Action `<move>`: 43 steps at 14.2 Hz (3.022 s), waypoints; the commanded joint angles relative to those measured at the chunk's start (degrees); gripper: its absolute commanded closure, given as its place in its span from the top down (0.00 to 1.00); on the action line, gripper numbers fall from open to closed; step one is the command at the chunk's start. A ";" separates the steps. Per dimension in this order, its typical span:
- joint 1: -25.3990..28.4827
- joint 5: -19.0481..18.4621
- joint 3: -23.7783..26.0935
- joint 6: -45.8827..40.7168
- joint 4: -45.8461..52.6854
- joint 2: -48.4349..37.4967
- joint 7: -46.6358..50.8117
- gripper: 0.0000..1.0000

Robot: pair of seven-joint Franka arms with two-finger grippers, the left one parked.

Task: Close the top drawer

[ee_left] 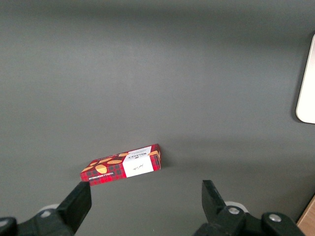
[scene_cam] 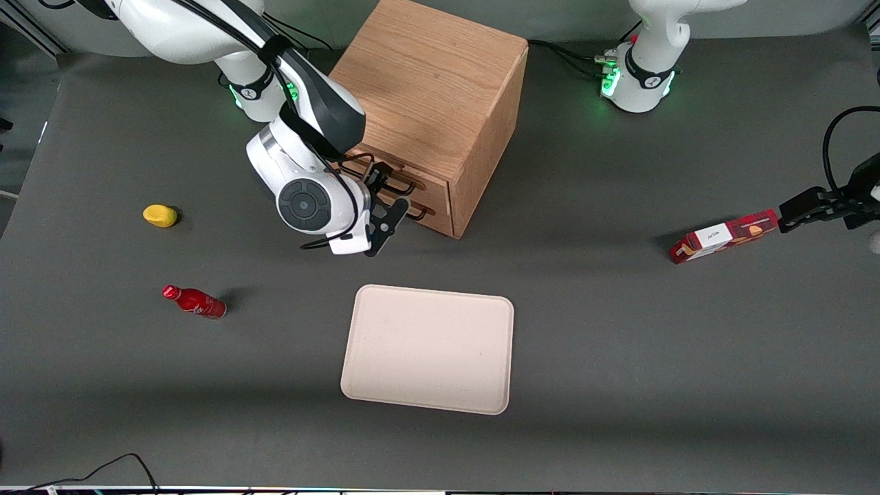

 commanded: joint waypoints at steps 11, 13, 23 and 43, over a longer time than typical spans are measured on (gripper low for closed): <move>-0.10 0.28 0.95 -4.29 0.62 -2.49 2.75 1.00; -0.19 0.28 1.04 -5.43 1.33 -2.58 2.84 1.00; -1.16 0.46 0.16 -14.65 8.87 -3.72 2.93 1.00; -4.58 -9.65 -29.27 -2.64 -5.60 -32.44 17.49 1.00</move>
